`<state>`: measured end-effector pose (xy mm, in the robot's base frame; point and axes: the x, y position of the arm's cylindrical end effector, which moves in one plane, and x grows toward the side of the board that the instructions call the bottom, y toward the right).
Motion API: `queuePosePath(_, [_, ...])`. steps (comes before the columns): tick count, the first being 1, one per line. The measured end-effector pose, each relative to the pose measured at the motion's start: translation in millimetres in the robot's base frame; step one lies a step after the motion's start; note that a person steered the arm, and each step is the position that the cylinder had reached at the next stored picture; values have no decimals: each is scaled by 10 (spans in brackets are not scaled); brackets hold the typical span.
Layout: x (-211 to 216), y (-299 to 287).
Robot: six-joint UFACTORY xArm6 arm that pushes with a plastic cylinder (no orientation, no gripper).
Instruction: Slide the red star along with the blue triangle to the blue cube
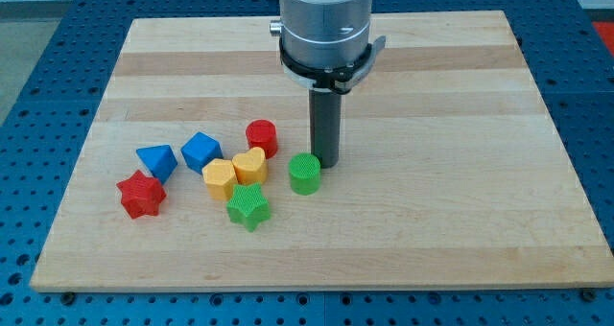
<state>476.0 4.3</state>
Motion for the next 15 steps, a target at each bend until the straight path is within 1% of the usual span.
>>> queuePosePath(1, [-115, 0])
queuePosePath(2, [-630, -59])
queuePosePath(3, [-961, -597])
queuePosePath(4, [-1012, -1409])
queuePosePath(5, [-952, -2477])
queuePosePath(6, [-923, -3083])
queuePosePath(7, [-396, -3089])
queuePosePath(8, [545, -3084])
queuePosePath(9, [755, -3080])
queuePosePath(10, [755, -3080])
queuePosePath(11, [762, -2946])
queuePosePath(12, [793, -2729])
queuePosePath(13, [941, -2525])
queuePosePath(14, [945, -2289])
queuePosePath(15, [945, -2171])
